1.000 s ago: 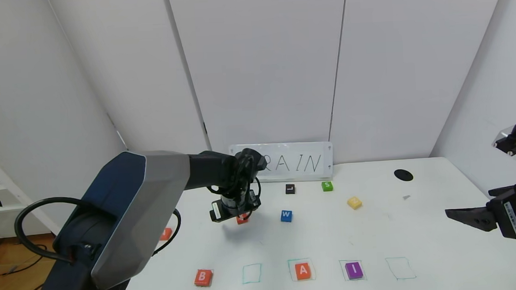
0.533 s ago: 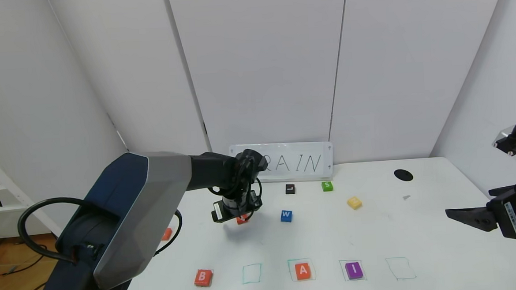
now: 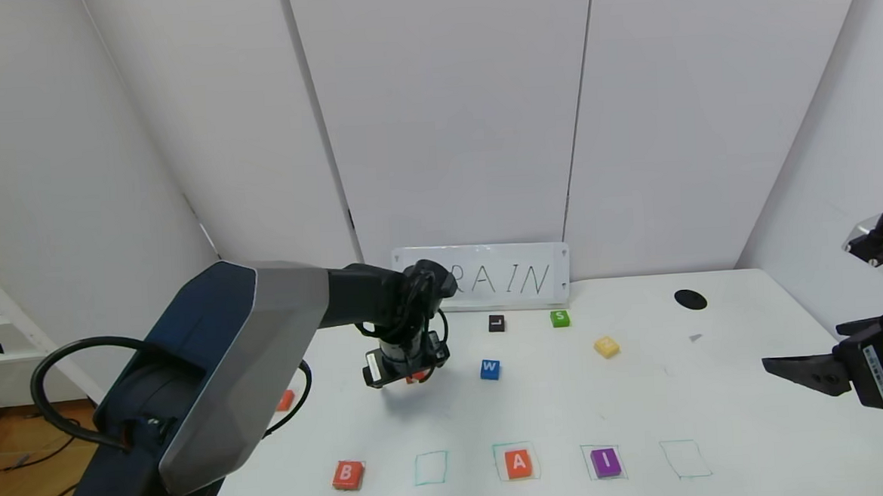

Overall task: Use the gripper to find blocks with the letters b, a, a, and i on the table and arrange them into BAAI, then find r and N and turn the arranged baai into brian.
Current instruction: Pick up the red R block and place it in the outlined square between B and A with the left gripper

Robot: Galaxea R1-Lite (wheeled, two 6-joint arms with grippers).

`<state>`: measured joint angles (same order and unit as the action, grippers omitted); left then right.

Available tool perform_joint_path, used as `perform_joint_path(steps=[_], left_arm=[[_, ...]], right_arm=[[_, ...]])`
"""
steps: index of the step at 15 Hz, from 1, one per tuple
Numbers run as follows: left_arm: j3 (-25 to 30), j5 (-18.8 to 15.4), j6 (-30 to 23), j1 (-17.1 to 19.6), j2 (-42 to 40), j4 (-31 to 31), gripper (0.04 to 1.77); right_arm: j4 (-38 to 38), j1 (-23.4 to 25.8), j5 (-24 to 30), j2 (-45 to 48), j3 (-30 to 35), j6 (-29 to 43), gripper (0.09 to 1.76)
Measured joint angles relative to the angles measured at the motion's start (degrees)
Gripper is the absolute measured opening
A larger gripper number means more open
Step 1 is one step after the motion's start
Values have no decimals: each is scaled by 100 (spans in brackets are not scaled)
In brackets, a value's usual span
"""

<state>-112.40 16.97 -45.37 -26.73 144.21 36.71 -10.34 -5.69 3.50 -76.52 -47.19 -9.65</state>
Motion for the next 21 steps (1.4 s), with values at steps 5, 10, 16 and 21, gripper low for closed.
perform_joint_path(steps=[5, 10, 16, 21], left_arm=[[-20, 16, 16, 20, 7, -22, 146], [-39, 24, 38, 24, 52, -34, 81], [-63, 32, 46, 17, 99, -107, 50], [-48, 21, 77, 0, 52, -140, 50]], right_arm=[[5, 0, 0, -10, 0, -9, 171], [0, 0, 0, -11, 0, -13, 171], [2, 0, 0, -11, 0, -16, 171], [2, 0, 0, -10, 0, -16, 171]])
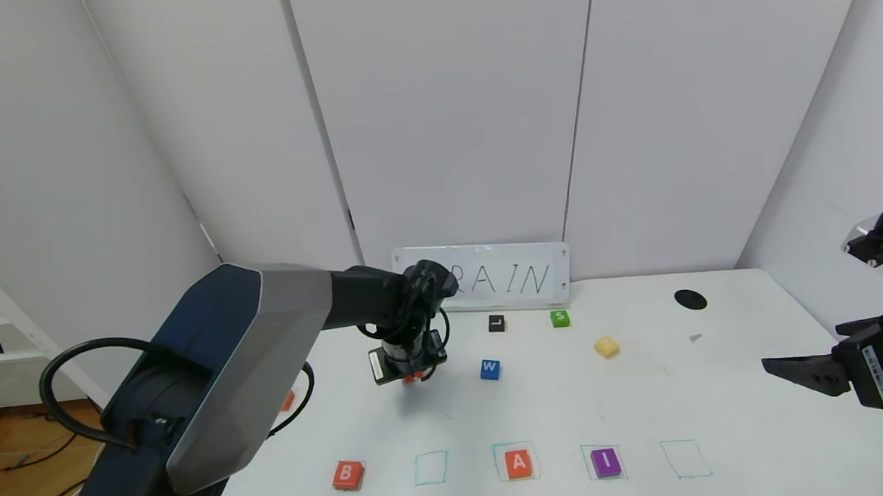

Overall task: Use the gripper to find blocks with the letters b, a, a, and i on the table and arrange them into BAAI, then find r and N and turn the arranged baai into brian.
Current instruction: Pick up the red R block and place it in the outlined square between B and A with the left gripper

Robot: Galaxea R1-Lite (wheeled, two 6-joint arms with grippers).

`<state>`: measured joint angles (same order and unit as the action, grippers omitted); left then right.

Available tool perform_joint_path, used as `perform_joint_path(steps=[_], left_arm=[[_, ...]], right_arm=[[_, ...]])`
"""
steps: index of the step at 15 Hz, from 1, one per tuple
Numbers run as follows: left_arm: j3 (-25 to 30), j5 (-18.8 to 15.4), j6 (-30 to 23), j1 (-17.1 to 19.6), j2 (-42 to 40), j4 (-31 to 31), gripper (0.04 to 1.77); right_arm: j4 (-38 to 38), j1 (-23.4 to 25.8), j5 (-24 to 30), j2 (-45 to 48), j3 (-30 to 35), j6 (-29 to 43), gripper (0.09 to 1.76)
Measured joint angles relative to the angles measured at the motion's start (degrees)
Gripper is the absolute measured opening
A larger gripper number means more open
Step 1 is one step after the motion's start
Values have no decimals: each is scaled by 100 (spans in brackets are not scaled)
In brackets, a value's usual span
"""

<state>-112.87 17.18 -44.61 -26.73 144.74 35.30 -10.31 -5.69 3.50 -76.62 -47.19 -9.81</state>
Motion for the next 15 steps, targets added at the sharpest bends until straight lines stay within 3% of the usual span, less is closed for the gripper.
perform_joint_path(steps=[3, 8, 15], left_arm=[[140, 12, 123, -57, -246, 107, 50], [918, -34, 519, -176, -811, 49, 50], [2622, -32, 802, -579, -1532, -985, 50]], right_arm=[[-5, -4, 0, 5, 0, 0, 171], [0, -50, 0, 13, 23, -1, 171], [5, -116, -11, 11, 59, 0, 171]])
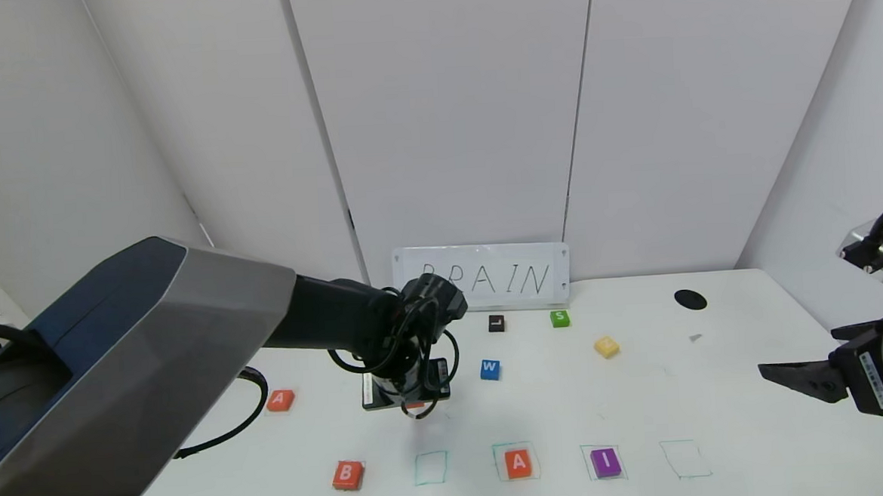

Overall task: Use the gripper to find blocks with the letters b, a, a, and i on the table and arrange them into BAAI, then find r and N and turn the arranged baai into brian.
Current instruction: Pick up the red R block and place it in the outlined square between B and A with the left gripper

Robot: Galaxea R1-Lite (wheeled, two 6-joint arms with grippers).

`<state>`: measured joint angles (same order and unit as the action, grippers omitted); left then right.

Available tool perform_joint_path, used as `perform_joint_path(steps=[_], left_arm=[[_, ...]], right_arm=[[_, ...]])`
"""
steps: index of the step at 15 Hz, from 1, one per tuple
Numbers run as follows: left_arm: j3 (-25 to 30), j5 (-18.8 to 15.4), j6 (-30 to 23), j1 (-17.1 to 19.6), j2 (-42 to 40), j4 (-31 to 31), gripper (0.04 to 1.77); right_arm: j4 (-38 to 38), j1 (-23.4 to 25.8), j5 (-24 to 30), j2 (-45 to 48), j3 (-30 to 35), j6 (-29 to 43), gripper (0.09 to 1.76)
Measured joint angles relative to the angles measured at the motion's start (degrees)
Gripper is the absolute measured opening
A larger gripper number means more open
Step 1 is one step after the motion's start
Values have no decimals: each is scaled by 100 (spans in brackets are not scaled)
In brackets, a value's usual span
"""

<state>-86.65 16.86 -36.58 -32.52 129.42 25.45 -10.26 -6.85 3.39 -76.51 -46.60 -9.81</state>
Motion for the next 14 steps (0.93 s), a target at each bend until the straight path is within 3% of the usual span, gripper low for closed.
perform_joint_path(steps=[5, 11, 14], left_arm=[[855, -6, -56, -352, -321, -583, 50], [1476, 22, -167, -584, -436, -762, 50], [1788, -22, -307, -689, -414, -1290, 50]], right_arm=[[0, 0, 2, -15, 9, 0, 171], [0, 2, 0, -30, 9, -4, 171], [-2, 0, 2, -30, 9, -4, 171]])
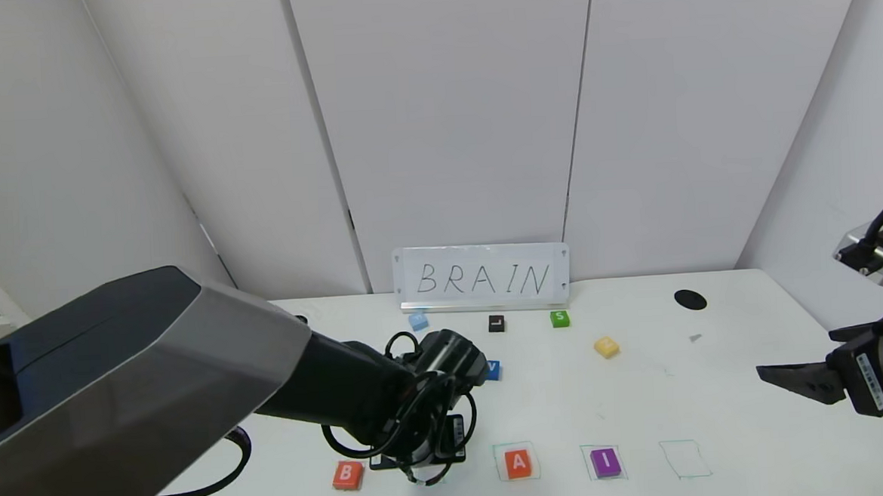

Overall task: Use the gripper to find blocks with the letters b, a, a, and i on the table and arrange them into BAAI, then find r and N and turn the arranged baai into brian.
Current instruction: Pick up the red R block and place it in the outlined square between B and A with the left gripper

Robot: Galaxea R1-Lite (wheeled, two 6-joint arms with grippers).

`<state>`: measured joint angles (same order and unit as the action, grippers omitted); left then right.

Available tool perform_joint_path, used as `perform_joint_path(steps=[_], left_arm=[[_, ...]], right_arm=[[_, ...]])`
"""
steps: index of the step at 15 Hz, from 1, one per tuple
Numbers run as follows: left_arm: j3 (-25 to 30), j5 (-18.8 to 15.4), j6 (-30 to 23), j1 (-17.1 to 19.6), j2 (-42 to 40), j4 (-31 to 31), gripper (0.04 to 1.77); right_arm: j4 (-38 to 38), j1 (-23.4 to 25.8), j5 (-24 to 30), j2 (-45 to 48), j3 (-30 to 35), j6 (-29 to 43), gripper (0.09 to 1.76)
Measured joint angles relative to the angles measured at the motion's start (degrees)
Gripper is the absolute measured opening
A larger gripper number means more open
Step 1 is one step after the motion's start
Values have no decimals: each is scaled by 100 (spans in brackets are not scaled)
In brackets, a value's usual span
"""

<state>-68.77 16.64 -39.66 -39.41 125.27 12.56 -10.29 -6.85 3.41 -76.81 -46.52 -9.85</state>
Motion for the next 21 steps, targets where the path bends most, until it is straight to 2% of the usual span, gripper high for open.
perform_joint_path(steps=[21], left_arm=[[226, -79, -52, -132, 128, -85, 50]], right_arm=[[0, 2, 0, -2, -4, -5, 171]])
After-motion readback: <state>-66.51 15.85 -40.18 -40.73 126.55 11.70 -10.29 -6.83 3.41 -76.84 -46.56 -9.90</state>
